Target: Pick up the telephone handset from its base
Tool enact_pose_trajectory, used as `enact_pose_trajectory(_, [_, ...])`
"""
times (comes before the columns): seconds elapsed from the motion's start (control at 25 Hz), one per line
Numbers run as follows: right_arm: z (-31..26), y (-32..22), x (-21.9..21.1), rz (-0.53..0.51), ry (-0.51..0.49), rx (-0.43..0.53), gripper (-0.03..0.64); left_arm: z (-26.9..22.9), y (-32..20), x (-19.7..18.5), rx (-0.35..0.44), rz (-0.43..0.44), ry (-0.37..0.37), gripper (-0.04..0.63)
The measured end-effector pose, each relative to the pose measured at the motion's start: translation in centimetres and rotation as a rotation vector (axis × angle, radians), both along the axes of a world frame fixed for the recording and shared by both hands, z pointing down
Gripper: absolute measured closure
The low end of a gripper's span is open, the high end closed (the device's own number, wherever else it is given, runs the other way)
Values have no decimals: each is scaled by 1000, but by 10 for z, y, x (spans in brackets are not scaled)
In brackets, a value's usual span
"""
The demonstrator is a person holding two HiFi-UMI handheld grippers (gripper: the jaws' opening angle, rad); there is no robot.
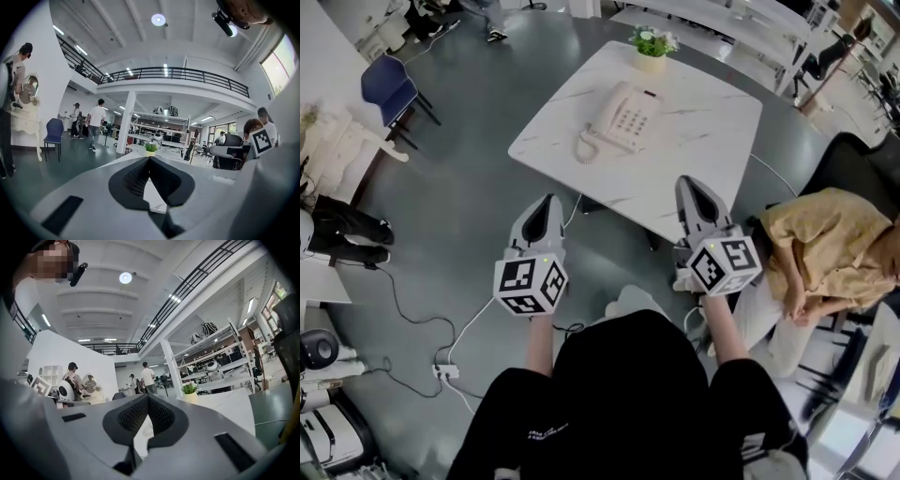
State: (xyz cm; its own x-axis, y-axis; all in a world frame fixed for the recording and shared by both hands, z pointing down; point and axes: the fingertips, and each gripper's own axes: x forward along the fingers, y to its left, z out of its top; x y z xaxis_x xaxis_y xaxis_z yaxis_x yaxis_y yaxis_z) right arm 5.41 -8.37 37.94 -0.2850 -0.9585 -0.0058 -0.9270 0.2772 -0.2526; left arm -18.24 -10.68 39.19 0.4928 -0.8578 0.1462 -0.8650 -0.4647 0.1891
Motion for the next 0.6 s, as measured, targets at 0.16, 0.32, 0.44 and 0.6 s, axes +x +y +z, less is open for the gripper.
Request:
enact_pose_trajectory(0.16, [7,-19,-2,7,6,-17,626,11,-16,-3,-22,-1,0,597])
enact_pose_trajectory(0.32, [13,-47,0,20,-6,-22,626,20,-42,-5,-36,-5,2,597])
enact_pose_trajectory(0.44, [14,-73,3,32,-7,-17,626,22,-72,-5,-34,-5,7,597])
enact_pose_trajectory(0.6, [18,-107,11,47,-4,-25,626,22,-111,3,-26,18,-8,597])
